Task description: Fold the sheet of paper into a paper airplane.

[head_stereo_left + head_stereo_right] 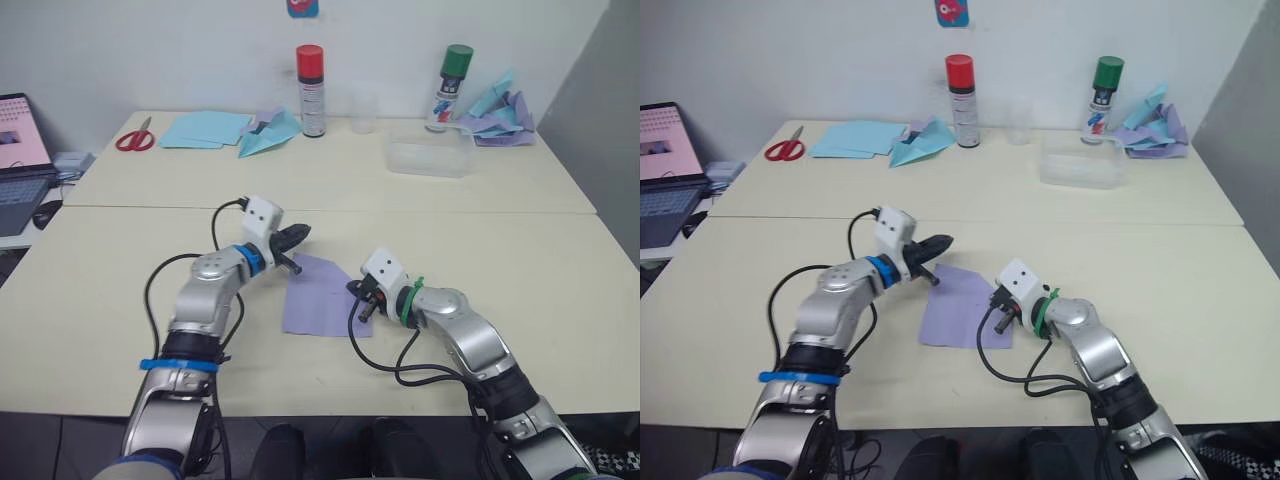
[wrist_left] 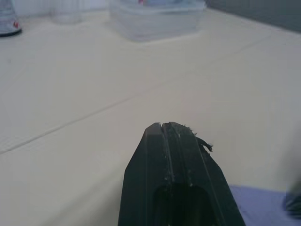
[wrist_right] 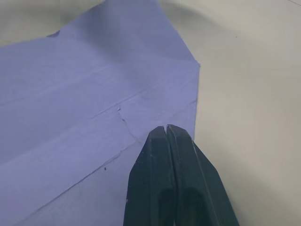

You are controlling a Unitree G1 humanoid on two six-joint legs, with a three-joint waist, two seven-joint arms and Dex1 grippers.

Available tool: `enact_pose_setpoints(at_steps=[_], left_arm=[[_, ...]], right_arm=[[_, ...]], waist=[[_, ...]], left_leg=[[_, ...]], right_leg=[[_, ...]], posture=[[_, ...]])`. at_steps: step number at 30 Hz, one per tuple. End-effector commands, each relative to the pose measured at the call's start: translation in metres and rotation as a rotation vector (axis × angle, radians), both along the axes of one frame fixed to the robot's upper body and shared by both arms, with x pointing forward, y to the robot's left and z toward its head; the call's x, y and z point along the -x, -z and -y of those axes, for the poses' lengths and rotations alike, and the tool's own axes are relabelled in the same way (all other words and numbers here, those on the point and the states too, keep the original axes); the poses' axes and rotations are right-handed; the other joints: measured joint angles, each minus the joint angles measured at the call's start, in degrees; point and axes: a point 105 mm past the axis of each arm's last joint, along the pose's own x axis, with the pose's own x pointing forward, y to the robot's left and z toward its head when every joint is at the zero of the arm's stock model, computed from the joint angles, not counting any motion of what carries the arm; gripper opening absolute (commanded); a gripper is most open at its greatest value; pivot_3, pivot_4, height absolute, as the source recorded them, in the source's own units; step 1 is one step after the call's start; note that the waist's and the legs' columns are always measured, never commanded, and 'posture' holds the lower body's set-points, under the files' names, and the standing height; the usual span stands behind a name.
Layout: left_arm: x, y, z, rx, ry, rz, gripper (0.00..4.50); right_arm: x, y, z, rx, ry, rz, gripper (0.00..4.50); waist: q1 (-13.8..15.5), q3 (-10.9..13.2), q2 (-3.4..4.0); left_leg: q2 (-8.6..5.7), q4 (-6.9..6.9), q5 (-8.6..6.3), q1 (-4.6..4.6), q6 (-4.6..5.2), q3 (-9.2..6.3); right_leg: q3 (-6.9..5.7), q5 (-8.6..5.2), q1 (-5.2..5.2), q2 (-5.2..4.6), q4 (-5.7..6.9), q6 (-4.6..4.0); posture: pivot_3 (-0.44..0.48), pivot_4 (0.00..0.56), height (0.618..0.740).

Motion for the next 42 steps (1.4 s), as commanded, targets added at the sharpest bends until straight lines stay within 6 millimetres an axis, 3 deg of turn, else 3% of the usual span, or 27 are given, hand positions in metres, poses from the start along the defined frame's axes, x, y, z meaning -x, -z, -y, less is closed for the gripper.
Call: enact_pose_setpoints(at_steps=[1, 5, 15, 18, 22, 30, 33, 42], left_arm=[[0.025, 0.004, -0.014, 0.043, 0.026, -0.07, 0.71], [0.037, 0.027, -0.024, 0.006, 0.001, -0.142, 1.95], [0.034, 0.041, -0.01, 0.031, 0.005, -0.182, 1.95], [0.034, 0.041, -0.007, 0.023, 0.02, -0.169, 1.33], [0.036, 0.04, -0.005, -0.031, 0.059, -0.141, 0.04], [0.037, 0.046, -0.005, -0.376, 0.158, 0.023, 0.04], [0.041, 0.059, -0.001, -0.569, 0.254, 0.089, 0.04], [0.044, 0.061, 0.003, -0.661, 0.343, 0.171, 0.04]], right_arm=[[-0.004, 0.001, -0.008, -0.006, -0.023, -0.007, 0.0], [-0.009, 0.001, -0.01, -0.002, -0.029, 0.0, 0.0], [-0.008, 0.002, -0.009, 0.004, -0.033, 0.0, 0.0], [-0.008, 0.002, -0.009, 0.006, -0.031, -0.001, 0.0], [-0.007, 0.002, -0.007, 0.007, -0.025, -0.001, 0.0], [-0.008, -0.001, -0.009, -0.004, -0.027, 0.006, 0.0], [-0.011, -0.004, -0.01, -0.015, -0.024, 0.011, 0.0], [-0.013, -0.006, -0.009, -0.018, -0.017, 0.015, 0.0]], waist=[[-0.5, 0.0, 0.01], [-0.4, 0.0, 0.01], [-0.1, 0.0, 0.0], [-0.1, 0.0, 0.01], [-0.1, 0.0, 0.01], [-0.1, 0.0, 0.01], [-0.1, 0.0, 0.02], [0.0, 0.0, 0.03]], left_leg=[[0.02, -0.02, 0.0, 0.03, 0.0, 0.0], [0.02, -0.05, 0.0, 0.02, 0.0, -0.12], [0.0, -0.01, 0.0, 0.0, 0.0, -0.01], [-0.01, -0.02, 0.0, 0.0, 0.0, -0.03], [-0.01, -0.04, 0.0, -0.01, 0.0, -0.05], [-0.02, -0.07, 0.0, -0.01, 0.0, -0.02], [-0.01, -0.09, 0.0, -0.01, 0.0, -0.01], [0.01, -0.11, 0.0, -0.02, 0.01, 0.05]], right_leg=[[0.02, 0.0, 0.0, -0.02, 0.0, 0.0], [-0.12, -0.02, 0.0, -0.02, 0.01, -0.03], [-0.02, 0.01, 0.0, -0.26, -0.03, -0.07], [-0.04, 0.01, 0.0, -0.26, -0.03, -0.07], [-0.06, 0.01, 0.0, -0.25, -0.03, -0.07], [-0.03, 0.01, -0.01, -0.26, -0.06, -0.08], [-0.03, 0.0, -0.03, -0.25, -0.08, -0.09], [-0.03, 0.0, -0.03, -0.28, -0.08, -0.1]], posture=[[0.0, 0.15, 0.74], [0.0, 0.15, 0.74], [0.0, 0.15, 0.74], [0.0, 0.15, 0.74], [0.0, 0.15, 0.74], [0.0, 0.15, 0.74], [0.0, 0.15, 0.74], [0.0, 0.15, 0.74]])
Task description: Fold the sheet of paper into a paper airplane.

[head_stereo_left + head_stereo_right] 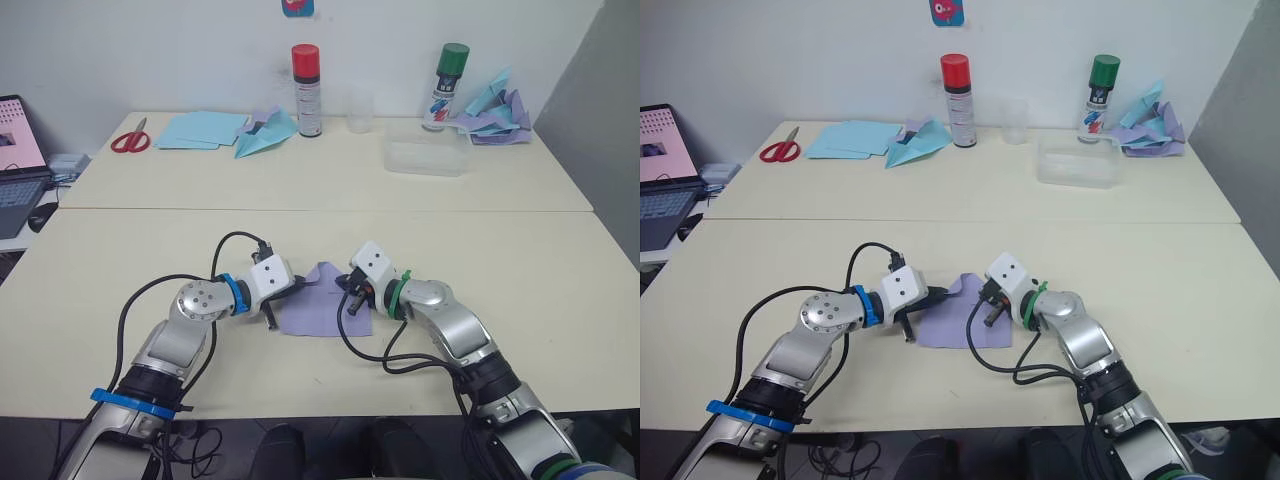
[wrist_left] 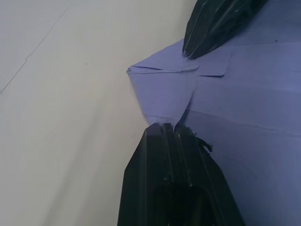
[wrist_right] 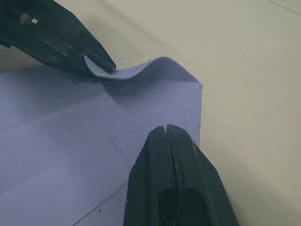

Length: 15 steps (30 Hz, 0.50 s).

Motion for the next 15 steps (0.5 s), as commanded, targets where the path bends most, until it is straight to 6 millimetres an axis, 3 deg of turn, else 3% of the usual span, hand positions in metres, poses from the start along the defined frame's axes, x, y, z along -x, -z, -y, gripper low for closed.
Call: enact_pose_setpoints(at_steps=[1, 10, 15], left_arm=[[0.006, 0.002, 0.003, -0.061, 0.07, 0.01, 0.04], [0.008, 0.011, 0.001, -0.157, 0.144, -0.015, 0.04], [0.001, 0.011, 0.001, -0.142, 0.123, -0.027, 0.04]], right_arm=[[-0.002, -0.004, -0.001, -0.009, 0.001, 0.002, 0.0], [-0.004, -0.006, 0.0, -0.023, 0.016, 0.003, 0.0], [-0.017, -0.029, -0.002, -0.13, 0.055, 0.069, 0.0]], waist=[[0.0, 0.0, 0.0], [0.0, 0.0, 0.0], [0.0, 0.0, 0.01]], left_leg=[[0.0, 0.0, 0.0, 0.0, 0.0, 0.01], [-0.01, -0.01, 0.0, 0.0, 0.0, 0.05], [-0.02, 0.0, 0.0, -0.01, 0.0, 0.08]], right_leg=[[0.0, 0.0, 0.0, 0.0, 0.0, 0.0], [-0.03, 0.0, 0.0, 0.03, -0.02, 0.0], [-0.05, 0.0, 0.01, 0.03, 0.0, 0.0]], posture=[[0.0, 0.15, 0.74], [0.0, 0.15, 0.74], [0.0, 0.15, 0.74]])
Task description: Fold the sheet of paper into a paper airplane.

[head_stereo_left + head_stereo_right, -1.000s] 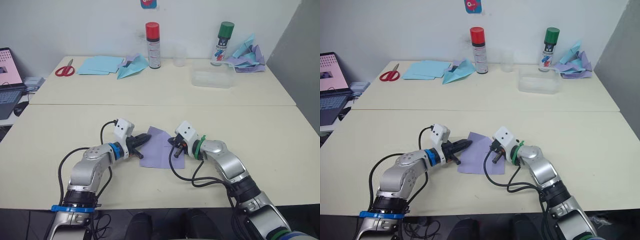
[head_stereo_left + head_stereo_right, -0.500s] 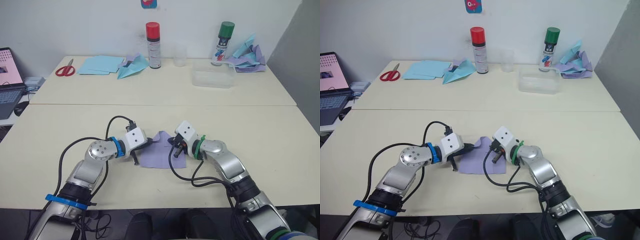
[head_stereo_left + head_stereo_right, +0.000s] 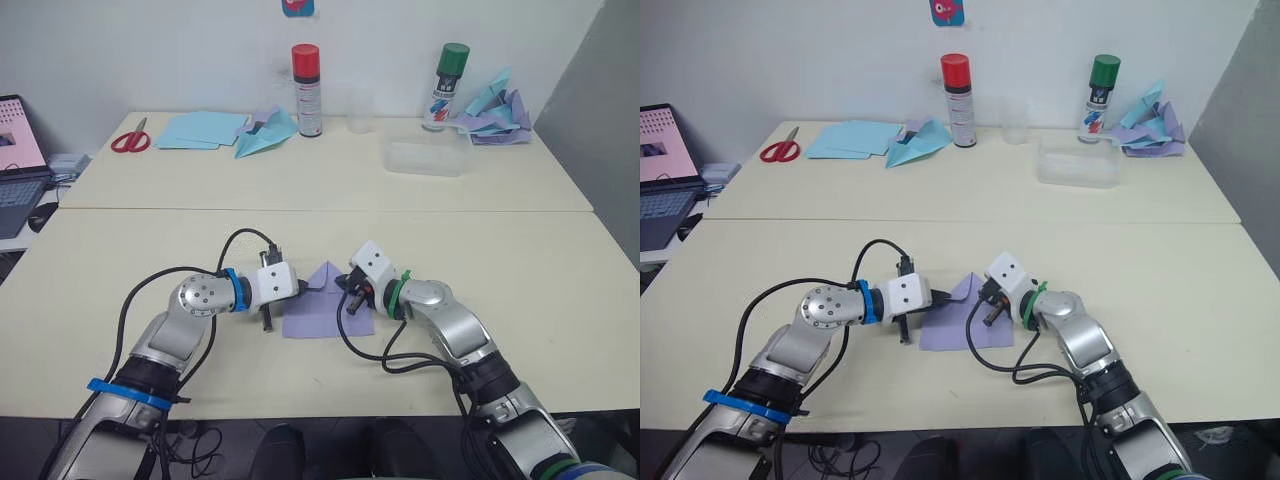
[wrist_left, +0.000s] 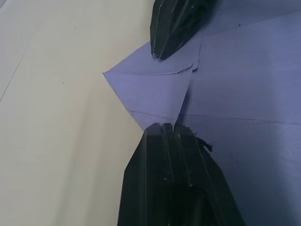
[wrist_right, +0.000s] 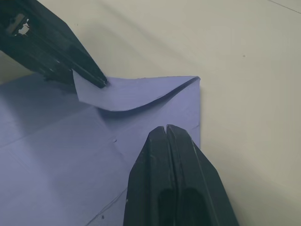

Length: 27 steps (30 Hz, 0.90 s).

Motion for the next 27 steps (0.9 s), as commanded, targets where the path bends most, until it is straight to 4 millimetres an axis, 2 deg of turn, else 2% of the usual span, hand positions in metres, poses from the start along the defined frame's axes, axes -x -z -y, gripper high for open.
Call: enact_pose_setpoints(at_steps=[1, 4, 7, 14, 22, 27], left_arm=[[-0.001, 0.01, 0.0, -0.004, -0.019, -0.052, 0.04], [-0.002, 0.009, 0.001, 0.002, -0.018, -0.054, 0.04], [-0.002, 0.008, 0.002, 0.012, -0.016, -0.058, 0.04], [-0.003, 0.004, 0.003, 0.021, -0.02, -0.049, 0.04], [0.0, -0.007, 0.009, 0.054, -0.009, 0.002, 0.04], [0.014, -0.019, 0.012, 0.108, 0.008, -0.022, 1.34]], right_arm=[[-0.014, -0.032, -0.004, -0.119, 0.032, 0.091, 0.0], [-0.02, -0.038, -0.008, -0.138, 0.026, 0.11, 0.0], [-0.026, -0.038, -0.02, -0.121, -0.01, 0.114, 0.0], [-0.026, -0.018, -0.032, -0.032, -0.054, 0.076, 0.0], [-0.027, -0.002, -0.03, 0.032, -0.042, 0.044, 0.0], [-0.026, 0.003, -0.028, 0.03, -0.035, 0.033, 0.0]], waist=[[0.1, 0.0, 0.03], [0.1, 0.0, 0.03], [0.4, 0.0, 0.06], [0.6, 0.0, 0.07], [0.8, 0.0, 0.08], [0.8, 0.1, 0.09]], left_leg=[[0.01, 0.0, 0.0, 0.0, 0.0, 0.02], [0.0, 0.02, 0.0, -0.01, 0.0, 0.03], [0.0, 0.02, 0.0, -0.02, 0.01, 0.08], [0.01, 0.03, 0.0, -0.04, 0.01, 0.08], [0.03, 0.04, 0.0, -0.03, 0.01, 0.07], [0.06, 0.02, 0.0, -0.04, 0.01, 0.05]], right_leg=[[-0.01, 0.0, 0.0, 0.0, 0.01, 0.0], [0.0, 0.0, 0.01, 0.0, 0.01, 0.0], [0.02, 0.0, 0.01, 0.0, 0.01, 0.01], [0.0, 0.0, 0.01, 0.0, 0.02, 0.01], [0.01, 0.0, 0.0, -0.01, 0.03, 0.0], [0.03, 0.0, -0.02, -0.02, 0.02, 0.0]], posture=[[0.0, 0.15, 0.74], [0.0, 0.15, 0.74], [0.0, 0.15, 0.74], [0.0, 0.15, 0.74], [0.0, 0.15, 0.74], [0.0, 0.15, 0.74]])
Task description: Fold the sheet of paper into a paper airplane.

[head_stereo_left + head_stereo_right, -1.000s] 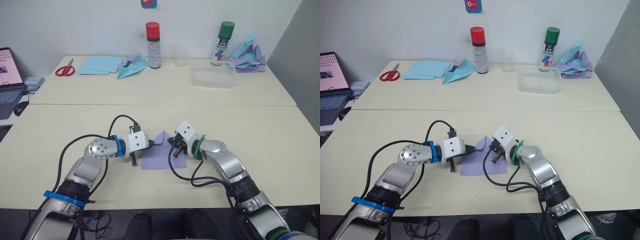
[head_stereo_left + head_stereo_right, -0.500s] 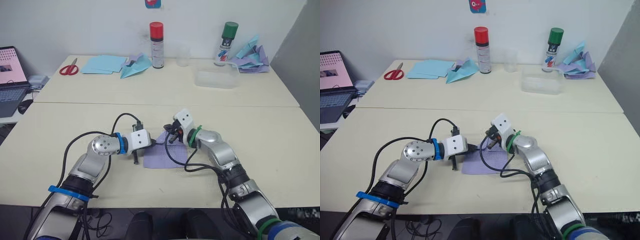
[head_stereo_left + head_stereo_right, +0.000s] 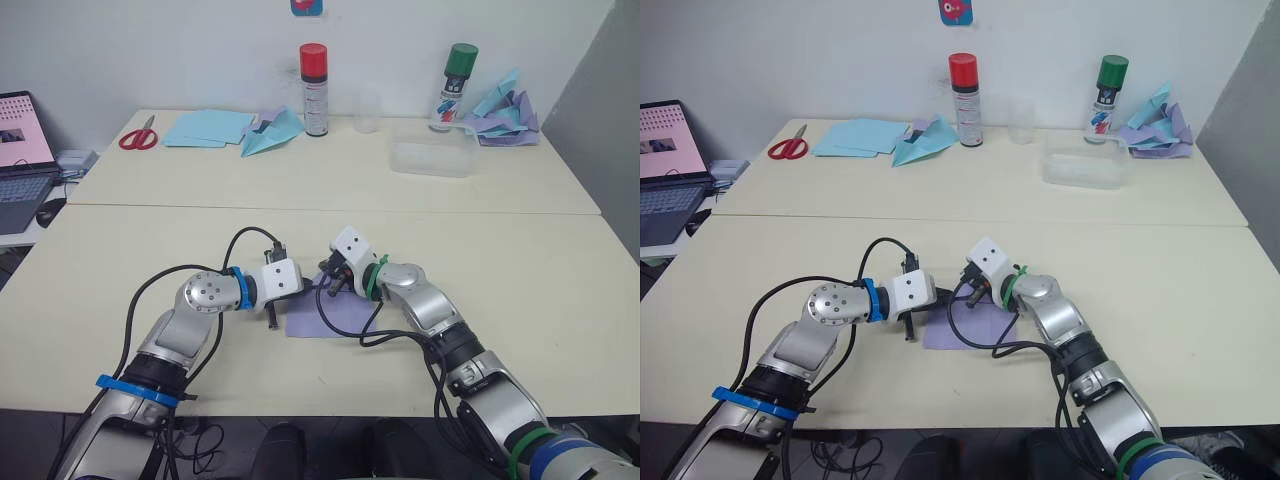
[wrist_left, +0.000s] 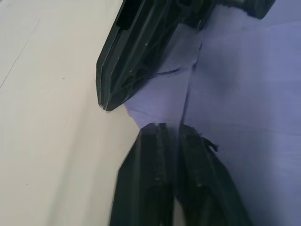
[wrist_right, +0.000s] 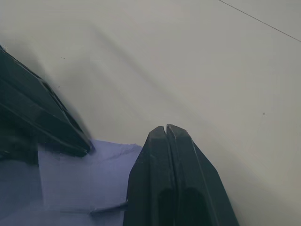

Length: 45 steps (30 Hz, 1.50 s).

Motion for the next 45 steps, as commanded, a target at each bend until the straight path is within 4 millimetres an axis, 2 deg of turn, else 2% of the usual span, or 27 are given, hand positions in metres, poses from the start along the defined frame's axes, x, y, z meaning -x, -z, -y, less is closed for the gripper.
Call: enact_pose_setpoints(at_steps=[1, 4, 8, 11, 14, 17, 22, 24, 28, 35, 41, 45], left_arm=[[0.009, -0.02, 0.001, 0.048, 0.015, 0.024, 1.72], [0.017, -0.027, -0.004, 0.07, 0.001, 0.021, 2.6], [0.02, -0.044, -0.025, 0.255, -0.175, -0.054, 3.82], [0.009, -0.054, -0.039, 0.458, -0.329, -0.117, 3.82], [0.0, -0.052, -0.042, 0.595, -0.419, -0.172, 3.22], [-0.007, -0.045, -0.03, 0.666, -0.453, -0.206, 2.21], [-0.011, -0.022, -0.007, 0.606, -0.437, -0.244, 0.48], [-0.011, -0.013, -0.002, 0.577, -0.43, -0.258, 0.03], [-0.009, 0.008, 0.006, 0.48, -0.429, -0.285, 0.03], [-0.011, 0.036, -0.009, 0.387, -0.51, -0.335, 0.03], [-0.008, 0.037, -0.003, 0.392, -0.478, -0.343, 0.03], [-0.009, 0.038, -0.004, 0.379, -0.486, -0.33, 0.03]], right_arm=[[0.001, 0.006, 0.003, 0.008, 0.006, -0.012, 0.0], [0.002, 0.007, 0.003, 0.007, 0.005, -0.016, 0.0], [0.005, 0.008, 0.003, -0.002, -0.001, -0.021, 0.0], [0.007, 0.008, 0.002, -0.004, -0.009, -0.021, 0.0], [0.01, 0.009, 0.0, 0.002, -0.026, -0.023, 0.0], [0.012, 0.01, 0.001, 0.006, -0.03, -0.023, 0.0], [0.012, 0.01, 0.003, 0.01, -0.025, -0.022, 0.0], [0.012, 0.01, 0.004, 0.008, -0.022, -0.021, 0.0], [0.011, 0.009, 0.004, 0.006, -0.018, -0.019, 0.0], [0.018, -0.001, -0.007, -0.052, -0.049, -0.009, 0.0], [0.027, -0.009, -0.015, -0.094, -0.091, -0.025, 0.0], [0.017, 0.004, -0.005, -0.04, -0.011, -0.037, 0.0]], waist=[[0.0, 0.0, 0.01], [0.0, 0.0, 0.02], [-0.1, 0.0, 0.03], [0.0, 0.0, 0.04], [0.0, 0.0, 0.02], [0.0, 0.0, 0.01], [0.1, 0.0, 0.01], [0.1, 0.0, 0.01], [0.1, 0.0, 0.01], [0.1, 0.0, 0.01], [0.1, 0.0, 0.02], [0.1, 0.0, 0.02]], left_leg=[[0.0, -0.01, 0.0, -0.01, 0.0, -0.01], [0.02, -0.01, 0.0, -0.01, 0.0, -0.06], [0.05, -0.03, 0.0, 0.0, 0.0, -0.16], [0.04, -0.02, 0.0, 0.01, 0.0, -0.21], [0.0, 0.04, 0.0, 0.0, 0.0, -0.22], [-0.04, 0.04, 0.0, 0.0, 0.0, -0.21], [-0.04, 0.01, 0.0, 0.0, -0.01, -0.21], [-0.04, 0.01, 0.0, 0.0, -0.01, -0.21], [-0.04, -0.01, 0.0, 0.0, -0.01, -0.21], [-0.04, 0.0, 0.0, 0.06, 0.0, -0.2], [-0.03, 0.07, 0.0, 0.11, 0.0, -0.21], [-0.04, 0.07, 0.0, 0.11, 0.0, -0.21]], right_leg=[[0.0, 0.0, -0.01, -0.01, 0.0, 0.0], [-0.01, 0.0, -0.01, -0.02, 0.0, -0.01], [-0.01, -0.02, -0.01, -0.05, -0.01, -0.04], [-0.04, -0.03, 0.0, -0.05, -0.01, -0.05], [-0.1, -0.03, 0.04, -0.04, 0.0, -0.04], [-0.04, -0.02, 0.04, -0.03, -0.01, -0.03], [-0.03, -0.02, 0.04, -0.04, -0.02, -0.03], [-0.03, -0.02, 0.03, -0.03, -0.02, -0.03], [-0.04, -0.02, 0.02, -0.03, -0.02, -0.04], [-0.04, -0.02, 0.07, -0.03, 0.01, -0.04], [-0.03, -0.01, 0.08, -0.03, 0.14, -0.03], [-0.03, -0.01, 0.08, -0.03, 0.13, -0.03]], posture=[[0.0, 0.15, 0.74], [0.0, 0.15, 0.74], [0.0, 0.15, 0.74], [0.0, 0.15, 0.74], [0.0, 0.15, 0.74], [0.0, 0.15, 0.74], [0.0, 0.15, 0.74], [0.0, 0.15, 0.74], [0.0, 0.15, 0.74], [0.0, 0.15, 0.74], [0.0, 0.15, 0.74], [0.0, 0.15, 0.74]])
